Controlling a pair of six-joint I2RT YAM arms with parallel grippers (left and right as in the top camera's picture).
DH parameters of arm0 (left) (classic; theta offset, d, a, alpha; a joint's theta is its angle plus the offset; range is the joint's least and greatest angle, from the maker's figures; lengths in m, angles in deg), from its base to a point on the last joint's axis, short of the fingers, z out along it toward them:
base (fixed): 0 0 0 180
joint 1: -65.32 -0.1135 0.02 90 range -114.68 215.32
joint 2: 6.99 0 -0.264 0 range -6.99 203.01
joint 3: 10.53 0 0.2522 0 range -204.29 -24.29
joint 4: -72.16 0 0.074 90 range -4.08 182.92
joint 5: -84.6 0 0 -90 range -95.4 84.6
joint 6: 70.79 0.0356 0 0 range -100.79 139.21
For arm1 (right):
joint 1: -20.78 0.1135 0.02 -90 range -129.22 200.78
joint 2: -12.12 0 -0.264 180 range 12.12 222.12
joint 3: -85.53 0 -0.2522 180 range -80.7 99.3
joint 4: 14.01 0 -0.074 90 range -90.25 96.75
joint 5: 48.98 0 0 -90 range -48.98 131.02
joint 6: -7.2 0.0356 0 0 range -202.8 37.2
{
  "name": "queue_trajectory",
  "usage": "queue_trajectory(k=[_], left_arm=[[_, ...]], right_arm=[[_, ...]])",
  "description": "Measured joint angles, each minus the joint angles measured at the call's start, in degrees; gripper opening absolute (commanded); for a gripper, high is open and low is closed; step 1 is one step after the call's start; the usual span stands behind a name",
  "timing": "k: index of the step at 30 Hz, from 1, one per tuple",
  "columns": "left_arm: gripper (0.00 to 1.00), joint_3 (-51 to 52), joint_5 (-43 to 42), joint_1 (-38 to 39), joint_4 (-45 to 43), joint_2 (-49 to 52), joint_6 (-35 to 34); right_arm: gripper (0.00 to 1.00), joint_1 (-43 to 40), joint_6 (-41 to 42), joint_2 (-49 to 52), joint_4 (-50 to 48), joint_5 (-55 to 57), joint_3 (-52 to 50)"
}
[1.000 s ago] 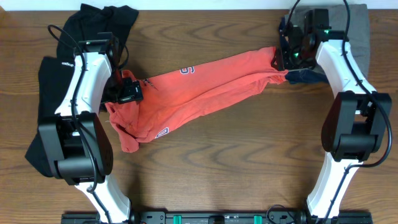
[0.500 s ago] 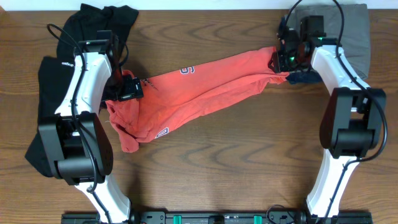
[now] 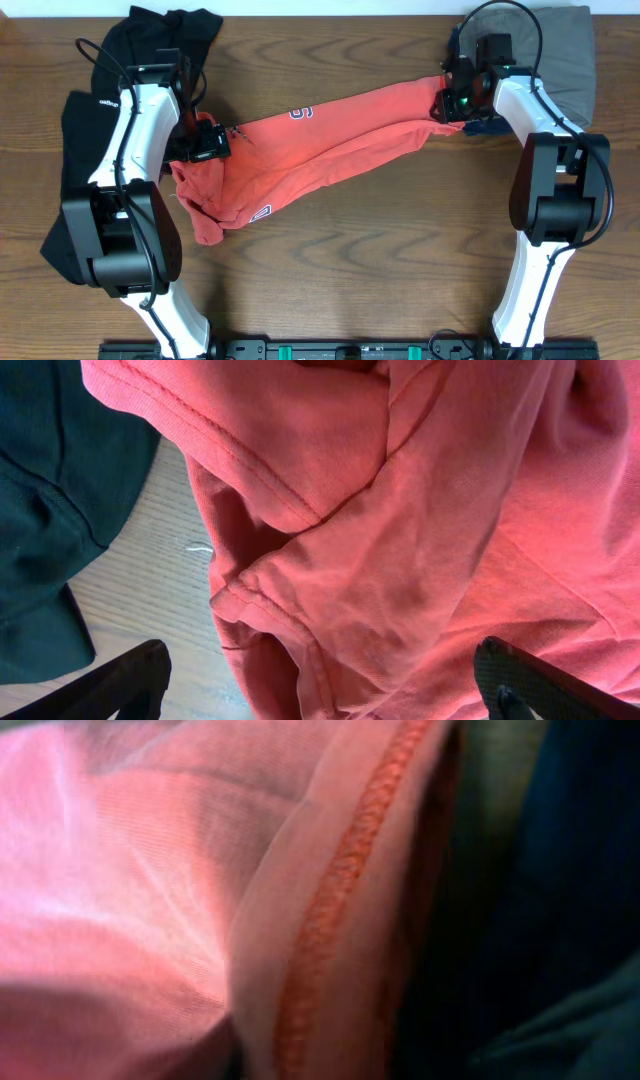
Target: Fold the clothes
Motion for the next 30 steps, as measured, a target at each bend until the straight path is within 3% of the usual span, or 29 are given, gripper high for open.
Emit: queue_trajectory(k=[9,10,12,20,30], left_arm=[[0.98,0.00,0.02,0.00,-0.07,0.00,0.00],[0.98,0.00,0.02,0.00,-0.09,0.00,0.00],[0.98,0.00,0.00,0.00,-0.09,0.00,0.00],[0.98,0.00,0.02,0.00,-0.28,0.00,0.00],[0.99,0.00,0.00,0.00,-1.49,0.00,0.00]], right_arm=[[0.26,2.64,0.35,0.26,-0.02,-1.92,0.00],[0.21,3.19,0.31,0.28,-0.07,-2.01,0.00],[0.01,4.02,0.11,0.35,-0.31,-2.21,0.00],[0.01,4.61,2.16,0.50,-0.35,-2.23,0.59],[0.01,-1.46,2.86,0.11,11.23,-1.75,10.40]])
